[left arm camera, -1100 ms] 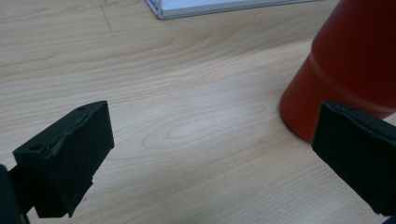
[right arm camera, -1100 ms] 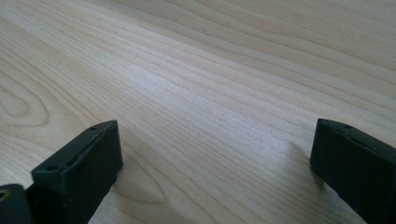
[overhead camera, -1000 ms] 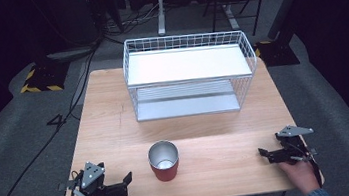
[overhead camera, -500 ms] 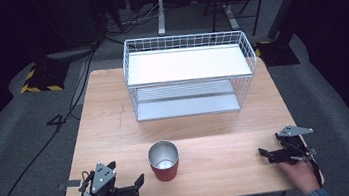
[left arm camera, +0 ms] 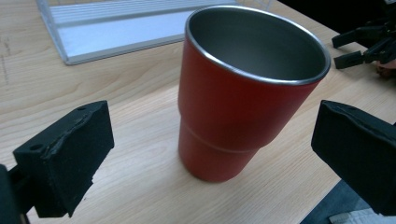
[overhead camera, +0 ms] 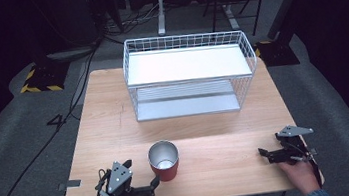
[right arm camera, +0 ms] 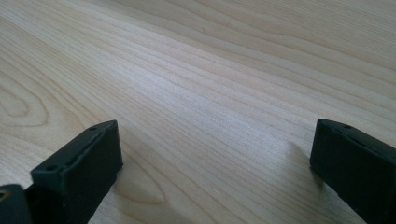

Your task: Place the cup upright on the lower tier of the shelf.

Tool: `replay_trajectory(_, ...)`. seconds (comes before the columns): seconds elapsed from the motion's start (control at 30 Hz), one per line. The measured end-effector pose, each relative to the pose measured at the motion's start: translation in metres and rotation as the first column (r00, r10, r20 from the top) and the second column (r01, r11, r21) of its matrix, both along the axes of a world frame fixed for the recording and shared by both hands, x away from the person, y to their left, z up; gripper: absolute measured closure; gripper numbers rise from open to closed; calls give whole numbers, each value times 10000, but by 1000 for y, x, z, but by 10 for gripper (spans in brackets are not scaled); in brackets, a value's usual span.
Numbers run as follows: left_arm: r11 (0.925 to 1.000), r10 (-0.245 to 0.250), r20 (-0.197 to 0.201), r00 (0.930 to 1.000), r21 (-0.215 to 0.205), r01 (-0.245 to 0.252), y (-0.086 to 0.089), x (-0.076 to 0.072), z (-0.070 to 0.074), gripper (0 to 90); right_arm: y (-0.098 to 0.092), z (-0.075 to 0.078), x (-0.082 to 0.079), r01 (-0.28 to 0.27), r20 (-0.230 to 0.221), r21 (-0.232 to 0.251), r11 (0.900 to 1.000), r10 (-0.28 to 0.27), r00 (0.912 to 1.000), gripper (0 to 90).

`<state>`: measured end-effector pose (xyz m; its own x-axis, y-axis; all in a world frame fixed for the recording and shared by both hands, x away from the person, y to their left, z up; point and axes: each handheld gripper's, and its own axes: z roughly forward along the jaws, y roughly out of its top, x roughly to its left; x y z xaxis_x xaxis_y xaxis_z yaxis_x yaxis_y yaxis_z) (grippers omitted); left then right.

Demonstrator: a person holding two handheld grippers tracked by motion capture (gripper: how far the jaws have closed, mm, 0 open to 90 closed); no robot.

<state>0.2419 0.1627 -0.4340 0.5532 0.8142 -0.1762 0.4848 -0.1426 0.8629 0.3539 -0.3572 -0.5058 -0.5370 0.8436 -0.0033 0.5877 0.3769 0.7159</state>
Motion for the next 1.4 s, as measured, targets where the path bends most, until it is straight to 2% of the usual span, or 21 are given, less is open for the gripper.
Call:
replay_trajectory(0.2, 9994, -129, 50, 9999, -322, 130, -12, 4, -3, 0, 0, 0, 0, 16, 1, 8, 10000, -16, 10000, 24)
replay_trajectory(0.4, 9994, -118, 198, 9997, -312, 124, -22, 9, -8, 0, 0, 0, 0, 15, 0, 0, 10000, -15, 10000, 24)
replay_trajectory(0.6, 9990, -72, 149, 9999, -448, 78, -28, 14, -17, 0, 0, 0, 0, 17, -1, 5, 10000, -17, 10000, 24)
replay_trajectory(0.8, 9991, -258, 444, 9987, -332, 273, -35, 18, -25, 0, 0, 0, 0, 4, 0, -3, 10000, -4, 10000, 24)
replay_trajectory(0.87, 9992, -69, 642, 9979, -384, 94, -37, 20, -30, 0, 0, 0, 0, 6, -1, -3, 10000, -6, 10000, 24)
replay_trajectory(1.03, 9991, -65, 839, 9964, -413, 100, -42, 24, -41, 0, 0, 0, 0, 20, 1, 6, 10000, -20, 10000, 23)
replay_trajectory(1.17, 9995, -92, 905, 9959, -306, 120, -46, 26, -46, 0, 0, 0, 0, 5, 0, -4, 10000, -5, 10000, 24)
replay_trajectory(1.27, 10000, -30, 600, 9982, 69, 26, -51, 29, -53, 0, 0, 0, 0, 5, 0, -3, 10000, -5, 10000, 24)
replay_trajectory(1.3, 10000, -30, 600, 9982, 69, 26, -51, 29, -53, 0, 0, 0, 0, 5, 0, -3, 10000, -5, 10000, 24)
replay_trajectory(1.33, 9995, -38, 468, 9989, 323, 23, -52, 31, -56, 0, 0, 0, 0, 6, -2, -3, 10000, -6, 10000, 24)
replay_trajectory(1.37, 9995, -38, 468, 9989, 323, 23, -52, 31, -56, 0, 0, 0, 0, 6, -2, -3, 10000, -6, 10000, 24)
replay_trajectory(1.4, 9986, -65, 423, 9991, 529, 42, -53, 32, -58, 2, 0, 0, 0, 18, 0, 6, 10000, -18, 10000, 24)
